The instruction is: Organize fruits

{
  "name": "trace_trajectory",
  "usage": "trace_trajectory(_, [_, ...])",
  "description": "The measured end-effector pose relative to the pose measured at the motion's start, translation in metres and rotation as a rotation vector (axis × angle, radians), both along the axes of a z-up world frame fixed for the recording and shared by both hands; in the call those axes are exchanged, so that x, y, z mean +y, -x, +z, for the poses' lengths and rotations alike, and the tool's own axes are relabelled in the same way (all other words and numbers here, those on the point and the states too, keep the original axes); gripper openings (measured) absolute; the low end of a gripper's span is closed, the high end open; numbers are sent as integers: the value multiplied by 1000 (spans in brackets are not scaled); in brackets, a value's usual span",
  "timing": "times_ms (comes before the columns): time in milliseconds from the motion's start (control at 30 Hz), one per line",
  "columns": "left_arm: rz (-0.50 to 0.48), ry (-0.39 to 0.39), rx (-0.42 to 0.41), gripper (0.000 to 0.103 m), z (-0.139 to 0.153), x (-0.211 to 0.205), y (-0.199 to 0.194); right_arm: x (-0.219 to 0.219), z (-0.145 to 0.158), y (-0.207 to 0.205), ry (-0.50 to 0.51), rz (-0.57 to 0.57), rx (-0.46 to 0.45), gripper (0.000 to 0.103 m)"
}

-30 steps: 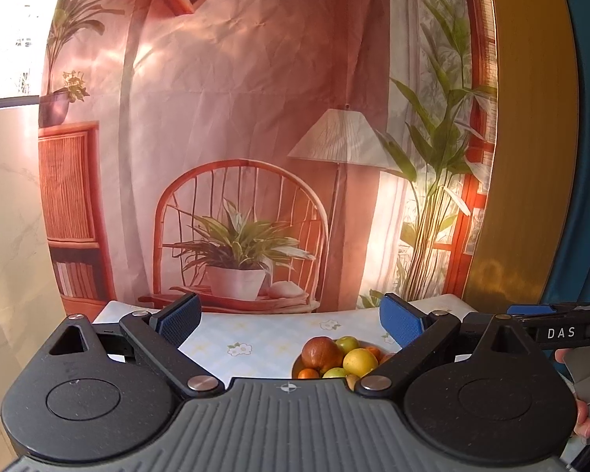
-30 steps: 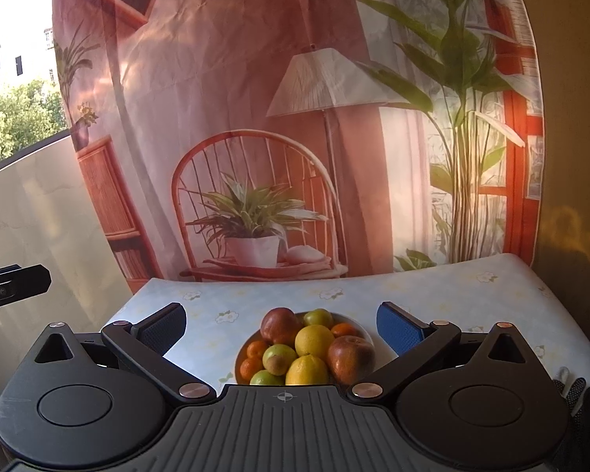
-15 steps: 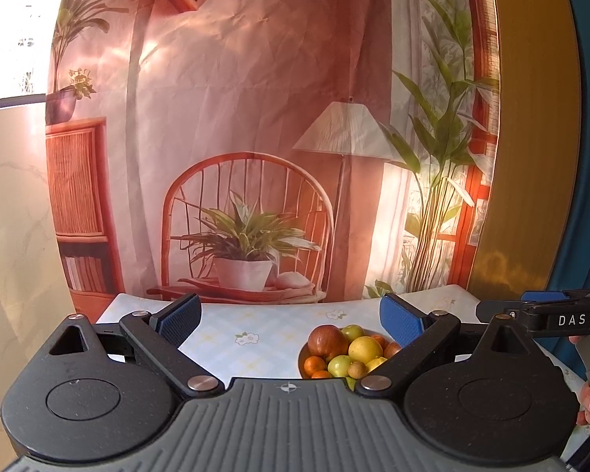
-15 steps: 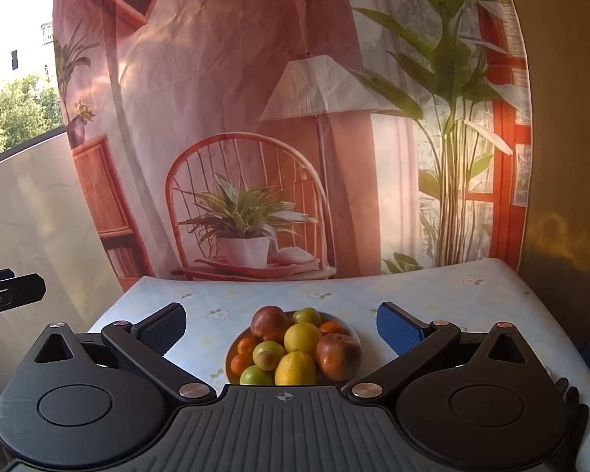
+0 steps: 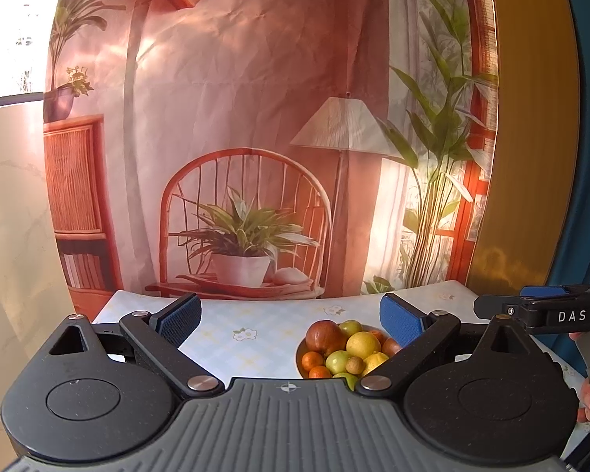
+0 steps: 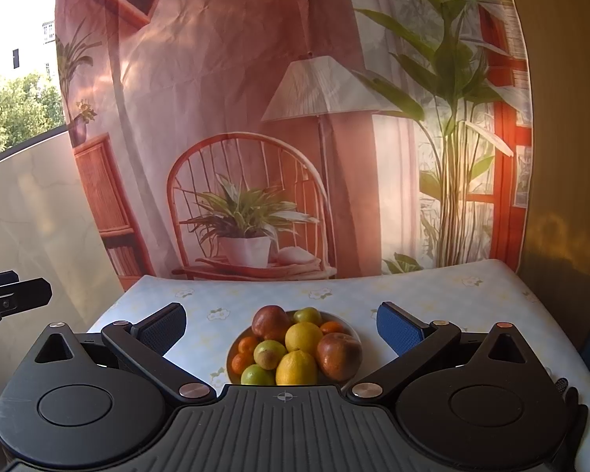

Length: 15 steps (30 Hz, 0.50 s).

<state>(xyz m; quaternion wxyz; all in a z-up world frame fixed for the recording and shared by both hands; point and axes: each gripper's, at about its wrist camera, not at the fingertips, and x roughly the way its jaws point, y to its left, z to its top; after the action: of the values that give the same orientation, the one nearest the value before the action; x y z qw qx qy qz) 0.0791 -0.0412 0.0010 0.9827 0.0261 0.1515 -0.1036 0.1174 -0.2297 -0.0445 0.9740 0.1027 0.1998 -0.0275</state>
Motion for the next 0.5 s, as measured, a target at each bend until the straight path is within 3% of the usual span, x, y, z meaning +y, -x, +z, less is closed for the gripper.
trace_trajectory(500, [0, 0, -6, 99, -1, -1, 1, 1, 1, 0, 7, 5, 0, 103])
